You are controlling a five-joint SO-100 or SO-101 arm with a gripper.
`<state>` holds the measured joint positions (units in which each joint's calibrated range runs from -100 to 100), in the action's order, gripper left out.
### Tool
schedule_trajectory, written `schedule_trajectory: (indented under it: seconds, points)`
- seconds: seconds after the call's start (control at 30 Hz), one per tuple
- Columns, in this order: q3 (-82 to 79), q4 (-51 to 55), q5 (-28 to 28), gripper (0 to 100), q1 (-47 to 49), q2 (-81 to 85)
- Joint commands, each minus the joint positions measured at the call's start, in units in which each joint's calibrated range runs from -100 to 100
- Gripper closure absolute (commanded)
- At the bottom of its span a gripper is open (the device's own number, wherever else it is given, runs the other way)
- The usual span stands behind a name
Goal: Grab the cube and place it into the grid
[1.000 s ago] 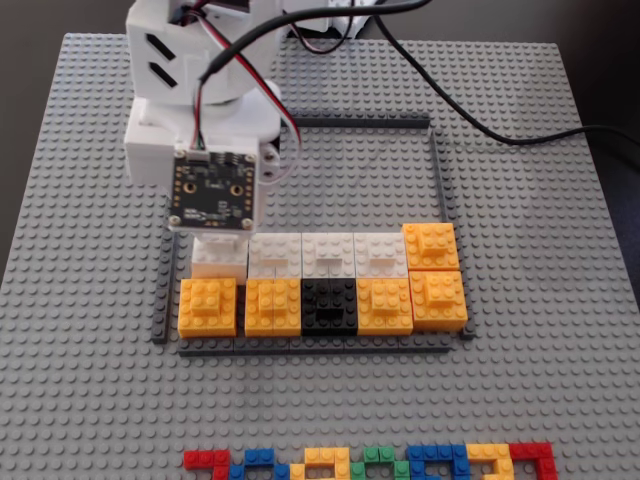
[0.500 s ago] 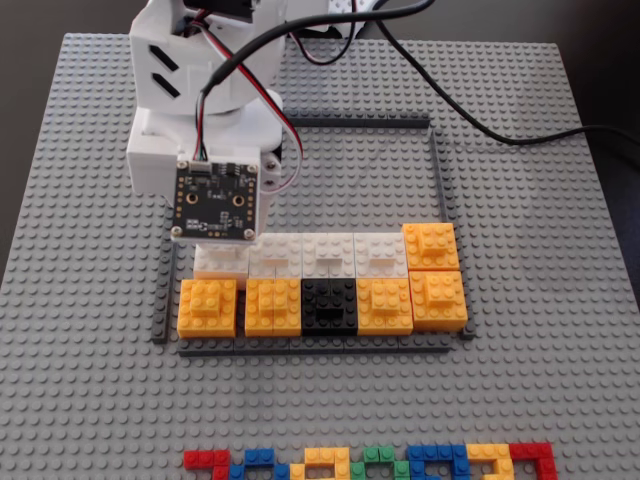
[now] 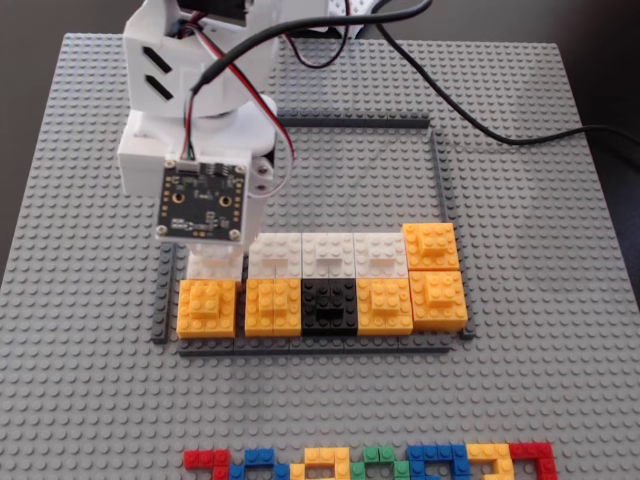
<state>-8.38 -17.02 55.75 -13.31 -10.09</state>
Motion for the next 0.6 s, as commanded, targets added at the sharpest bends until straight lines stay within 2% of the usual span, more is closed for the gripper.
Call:
schedule_trajectory:
  seconds: [0.0, 0.2, 0.57]
  points:
    - [4.35, -0.57, -0.05, 88, -0.36, 1.41]
    - [3.99, -0.52, -0.10, 84, -0.36, 1.49]
    - [3.81, -0.52, -0.20, 84, -0.36, 1.67]
